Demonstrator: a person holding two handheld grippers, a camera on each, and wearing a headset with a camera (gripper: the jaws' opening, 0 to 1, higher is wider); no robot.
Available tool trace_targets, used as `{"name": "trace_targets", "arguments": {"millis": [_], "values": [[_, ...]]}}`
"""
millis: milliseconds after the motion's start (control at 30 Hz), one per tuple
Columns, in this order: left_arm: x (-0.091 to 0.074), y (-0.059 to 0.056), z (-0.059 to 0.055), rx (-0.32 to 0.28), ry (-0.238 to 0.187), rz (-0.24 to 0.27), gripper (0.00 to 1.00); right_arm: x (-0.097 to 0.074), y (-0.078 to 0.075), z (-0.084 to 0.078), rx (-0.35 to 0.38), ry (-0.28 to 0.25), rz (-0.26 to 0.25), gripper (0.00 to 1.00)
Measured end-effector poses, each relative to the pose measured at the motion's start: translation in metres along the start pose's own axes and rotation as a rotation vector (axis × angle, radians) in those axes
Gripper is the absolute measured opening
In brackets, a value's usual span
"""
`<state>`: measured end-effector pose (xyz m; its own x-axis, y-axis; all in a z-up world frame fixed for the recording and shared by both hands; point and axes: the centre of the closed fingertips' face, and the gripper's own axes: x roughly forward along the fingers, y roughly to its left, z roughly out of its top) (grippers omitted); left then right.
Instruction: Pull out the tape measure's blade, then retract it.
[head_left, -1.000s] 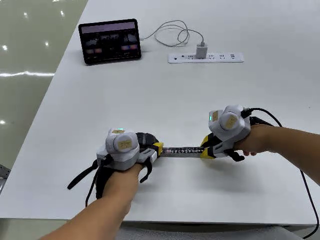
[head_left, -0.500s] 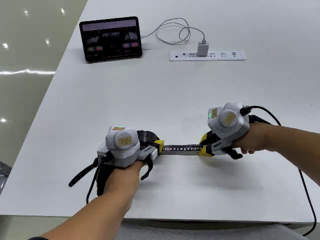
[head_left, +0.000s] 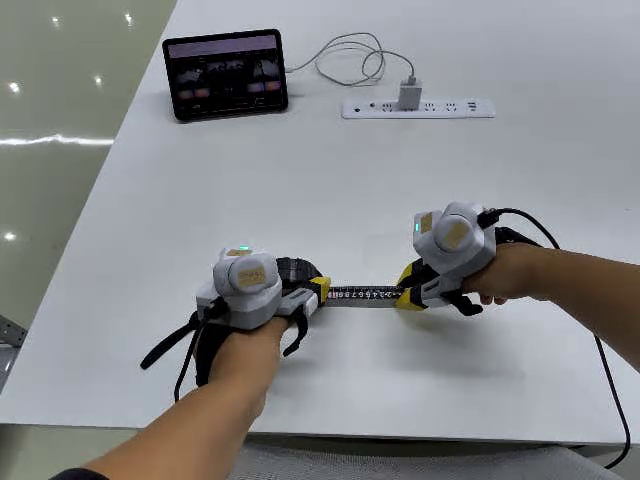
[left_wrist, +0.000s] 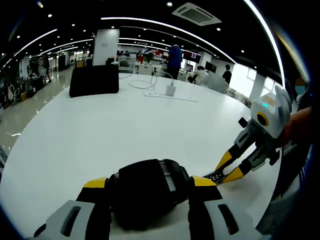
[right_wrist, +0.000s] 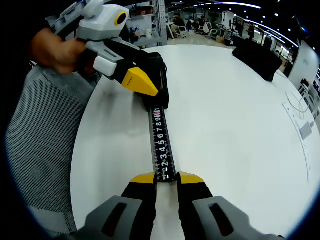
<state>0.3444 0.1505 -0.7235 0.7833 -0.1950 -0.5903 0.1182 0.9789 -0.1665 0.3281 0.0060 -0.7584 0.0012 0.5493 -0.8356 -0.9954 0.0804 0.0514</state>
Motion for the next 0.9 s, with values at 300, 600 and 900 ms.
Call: {"name": "trace_targets", "arguments": {"millis": [300,600,900], "values": [[0.000,0.001,0.000,0.007,0.002,0.002,0.58,0.003,0.000,0.005,0.000,0.002,0.002,0.11],[0.000,-0.001,-0.001,0.022,-0.001,0.008,0.58,0.009,0.001,0.011,0.000,0.000,0.004,0.11],[-0.001,-0.002,-0.001,0.016,-0.006,0.007,0.58,0.011,0.001,0.014,0.008,-0.016,0.003,0.11]]}}
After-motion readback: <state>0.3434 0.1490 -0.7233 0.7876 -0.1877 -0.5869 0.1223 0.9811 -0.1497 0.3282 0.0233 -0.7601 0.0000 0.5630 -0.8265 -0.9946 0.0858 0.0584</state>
